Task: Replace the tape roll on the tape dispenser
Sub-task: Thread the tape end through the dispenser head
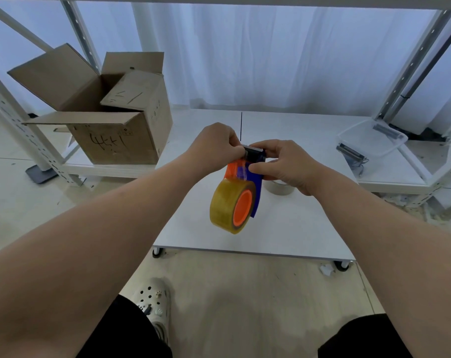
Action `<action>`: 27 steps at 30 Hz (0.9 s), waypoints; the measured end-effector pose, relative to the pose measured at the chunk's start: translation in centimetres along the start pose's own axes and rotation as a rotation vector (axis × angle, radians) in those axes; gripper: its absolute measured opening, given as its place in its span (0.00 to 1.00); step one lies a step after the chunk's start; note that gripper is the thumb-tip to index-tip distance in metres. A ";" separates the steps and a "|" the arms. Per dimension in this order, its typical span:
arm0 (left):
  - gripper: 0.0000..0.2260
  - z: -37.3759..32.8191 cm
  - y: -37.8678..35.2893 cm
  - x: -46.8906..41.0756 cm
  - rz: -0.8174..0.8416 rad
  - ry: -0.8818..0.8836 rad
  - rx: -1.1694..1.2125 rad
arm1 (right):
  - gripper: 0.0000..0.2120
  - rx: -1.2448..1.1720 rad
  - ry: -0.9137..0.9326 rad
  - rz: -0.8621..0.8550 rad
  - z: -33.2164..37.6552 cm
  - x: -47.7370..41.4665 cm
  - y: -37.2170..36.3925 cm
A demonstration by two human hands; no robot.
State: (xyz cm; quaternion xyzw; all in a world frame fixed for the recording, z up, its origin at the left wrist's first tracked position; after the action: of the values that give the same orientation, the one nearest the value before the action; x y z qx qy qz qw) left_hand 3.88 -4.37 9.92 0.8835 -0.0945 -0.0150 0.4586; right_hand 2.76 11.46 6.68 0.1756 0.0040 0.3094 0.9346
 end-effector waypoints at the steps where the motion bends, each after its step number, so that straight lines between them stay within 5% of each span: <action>1: 0.07 -0.1 -0.1 0.1 0.003 -0.019 -0.021 | 0.20 0.008 -0.005 0.007 0.0 0.0 0.0; 11: 0.03 0.3 -0.2 0.8 0.141 -0.173 0.077 | 0.31 0.128 -0.018 -0.048 -0.9 0.0 0.7; 16: 0.03 1.4 0.5 0.6 0.053 -0.206 0.338 | 0.43 -0.197 -0.109 0.051 -2.4 -0.1 1.0; 20: 0.05 0.7 2.4 0.4 -0.085 -0.295 0.603 | 0.17 -0.358 0.009 0.078 -1.7 0.1 1.3; 22: 0.05 0.0 3.4 0.2 -0.171 -0.343 0.703 | 0.15 -0.487 0.091 0.068 -0.8 0.1 1.0; 27: 0.04 -0.5 4.2 -0.1 -0.301 -0.292 1.079 | 0.39 -0.639 0.220 -0.139 1.9 -1.2 0.2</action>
State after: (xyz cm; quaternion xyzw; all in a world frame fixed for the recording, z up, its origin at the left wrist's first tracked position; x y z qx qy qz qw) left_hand 3.16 -6.31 13.62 0.9847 -0.0244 -0.1517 -0.0820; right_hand 1.88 10.33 8.45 -0.1612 0.0197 0.2478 0.9551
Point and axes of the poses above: each hand's wrist, its own x-axis away from the middle knuckle, its own y-axis out of the back of the hand, z = x × y, the point moved 2 cm from there along -x, towards the middle knuckle, and after that the axes turned 11 degrees about z, right-handed, at the moved point
